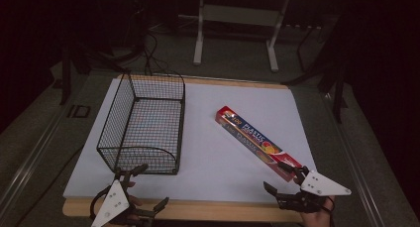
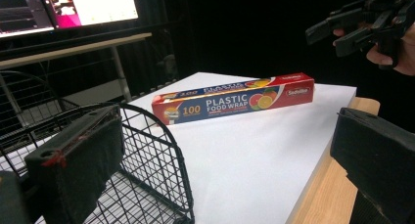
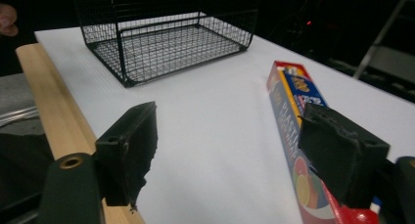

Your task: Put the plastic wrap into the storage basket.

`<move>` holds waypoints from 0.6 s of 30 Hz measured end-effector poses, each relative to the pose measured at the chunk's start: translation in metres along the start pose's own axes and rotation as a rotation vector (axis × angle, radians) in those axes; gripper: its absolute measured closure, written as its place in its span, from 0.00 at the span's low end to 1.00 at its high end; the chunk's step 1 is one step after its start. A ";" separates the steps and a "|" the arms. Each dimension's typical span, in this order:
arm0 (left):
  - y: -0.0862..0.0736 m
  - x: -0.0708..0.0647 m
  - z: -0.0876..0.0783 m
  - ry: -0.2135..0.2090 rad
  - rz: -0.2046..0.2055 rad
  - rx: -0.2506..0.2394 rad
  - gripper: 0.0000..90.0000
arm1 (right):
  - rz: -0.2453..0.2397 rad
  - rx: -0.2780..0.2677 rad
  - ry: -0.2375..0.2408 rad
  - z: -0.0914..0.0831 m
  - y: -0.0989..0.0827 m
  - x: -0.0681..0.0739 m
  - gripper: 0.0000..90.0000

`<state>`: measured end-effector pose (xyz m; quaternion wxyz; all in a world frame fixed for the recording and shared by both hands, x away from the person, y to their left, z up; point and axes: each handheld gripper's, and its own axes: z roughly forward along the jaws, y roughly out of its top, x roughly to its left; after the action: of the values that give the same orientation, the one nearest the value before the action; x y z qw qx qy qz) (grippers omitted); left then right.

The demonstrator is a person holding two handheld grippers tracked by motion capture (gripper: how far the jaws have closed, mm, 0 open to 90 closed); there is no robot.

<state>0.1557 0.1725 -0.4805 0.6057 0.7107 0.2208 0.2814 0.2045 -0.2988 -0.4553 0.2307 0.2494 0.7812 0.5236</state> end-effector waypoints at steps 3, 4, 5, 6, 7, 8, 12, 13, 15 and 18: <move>0.000 -0.002 0.000 -0.001 0.012 0.002 0.00 | -0.011 -0.002 0.001 -0.001 0.001 0.002 0.17; 0.001 -0.002 0.000 -0.005 0.011 -0.002 0.00 | -0.017 0.000 -0.013 -0.001 0.001 0.003 0.15; 0.001 -0.003 0.000 -0.009 0.012 0.000 0.00 | -0.029 0.003 -0.010 0.000 0.001 0.003 0.13; 0.001 -0.003 0.000 -0.009 0.012 0.000 0.00 | -0.035 0.003 -0.029 0.000 0.001 0.004 0.13; 0.001 -0.004 0.000 -0.009 0.014 0.003 0.00 | -0.035 0.003 -0.029 0.000 0.001 0.004 0.13; 0.001 -0.004 0.001 -0.012 0.019 0.005 0.00 | -0.049 0.007 -0.022 0.000 0.001 0.005 0.13; 0.001 -0.005 0.002 -0.017 0.018 0.006 0.00 | -0.070 0.021 -0.046 0.001 0.001 0.006 0.13; 0.001 -0.005 0.002 -0.018 0.016 0.004 0.00 | -0.070 0.021 -0.045 0.001 0.000 0.006 0.13; 0.001 -0.005 0.002 -0.019 0.014 0.002 0.00 | -0.068 0.020 -0.046 0.001 0.000 0.006 0.13; 0.001 -0.005 0.002 -0.020 0.013 0.003 0.00 | -0.057 0.025 -0.049 0.004 -0.001 0.004 0.14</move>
<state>0.1532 0.1675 -0.4803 0.6051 0.7157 0.2104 0.2780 0.2035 -0.2941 -0.4577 0.2613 0.2428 0.7887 0.5008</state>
